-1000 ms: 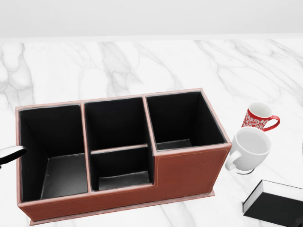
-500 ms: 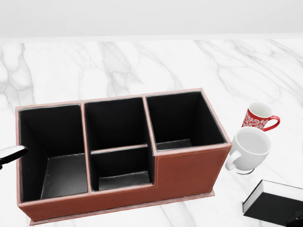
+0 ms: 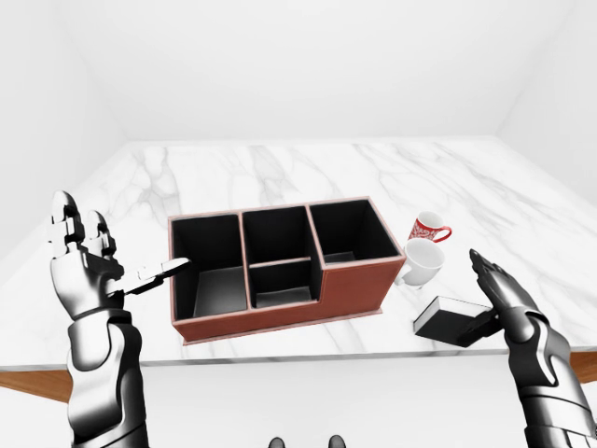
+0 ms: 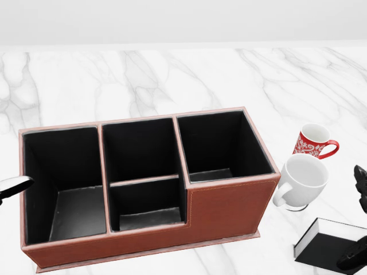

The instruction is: Pick up the book and place it in the right compartment of the caddy.

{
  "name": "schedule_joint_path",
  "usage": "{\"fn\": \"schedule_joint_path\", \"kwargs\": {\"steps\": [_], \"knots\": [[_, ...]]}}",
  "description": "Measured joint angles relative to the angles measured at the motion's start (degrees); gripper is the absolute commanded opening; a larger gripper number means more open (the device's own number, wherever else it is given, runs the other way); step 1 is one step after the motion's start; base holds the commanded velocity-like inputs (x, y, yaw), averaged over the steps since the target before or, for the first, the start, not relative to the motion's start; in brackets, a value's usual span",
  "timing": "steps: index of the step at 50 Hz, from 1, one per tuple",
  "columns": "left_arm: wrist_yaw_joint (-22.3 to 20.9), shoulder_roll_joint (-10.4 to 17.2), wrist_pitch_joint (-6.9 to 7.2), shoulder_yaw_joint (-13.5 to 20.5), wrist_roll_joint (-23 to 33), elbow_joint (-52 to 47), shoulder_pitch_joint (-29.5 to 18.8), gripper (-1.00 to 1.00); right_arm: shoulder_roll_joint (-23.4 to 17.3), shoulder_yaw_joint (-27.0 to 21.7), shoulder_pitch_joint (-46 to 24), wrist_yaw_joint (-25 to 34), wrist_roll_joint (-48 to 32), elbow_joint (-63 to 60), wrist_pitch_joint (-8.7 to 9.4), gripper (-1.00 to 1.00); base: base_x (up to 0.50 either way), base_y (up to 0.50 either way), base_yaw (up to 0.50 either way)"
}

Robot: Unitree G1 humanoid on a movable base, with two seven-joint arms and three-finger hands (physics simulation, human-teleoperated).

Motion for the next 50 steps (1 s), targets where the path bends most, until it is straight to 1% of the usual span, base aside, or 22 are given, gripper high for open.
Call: {"fn": "schedule_joint_path", "kwargs": {"steps": [15,16,17,18,30,42,50], "knots": [[-0.03,0.02,0.00,0.01,0.01,0.29,-0.05,1.00,0.85,3.27,-1.52,-2.76,-1.05,4.95,0.00,1.00,0.00,0.00,0.00],[-0.02,0.03,0.00,0.02,0.01,0.31,-0.06,1.00,0.81,3.39,-1.66,-2.95,-1.17,5.18,0.00,0.16,0.00,0.00,0.00],[-0.02,0.03,0.00,0.01,0.01,0.35,-0.07,1.00,0.77,3.51,-1.82,-3.27,-1.22,5.47,0.00,-0.48,0.00,0.00,0.00],[-0.02,0.04,0.00,0.01,0.02,0.40,-0.07,1.00,0.69,3.63,-1.96,-3.37,-1.13,5.67,0.00,-1.00,0.00,0.00,0.00],[0.01,0.00,0.00,0.00,0.02,0.20,0.05,1.00,-0.06,4.37,-2.20,-2.48,-0.67,6.01,0.00,-1.00,0.00,0.00,0.00],[-0.09,-0.08,0.00,-0.14,0.14,0.71,0.07,1.00,0.23,4.41,-1.87,-4.05,-0.51,5.88,0.00,-1.00,0.00,0.00,0.00],[-0.09,-0.11,0.00,-0.16,0.15,0.67,0.14,1.00,0.40,4.10,-1.52,-3.82,-0.55,5.37,0.00,-1.00,0.00,0.00,0.00]]}}
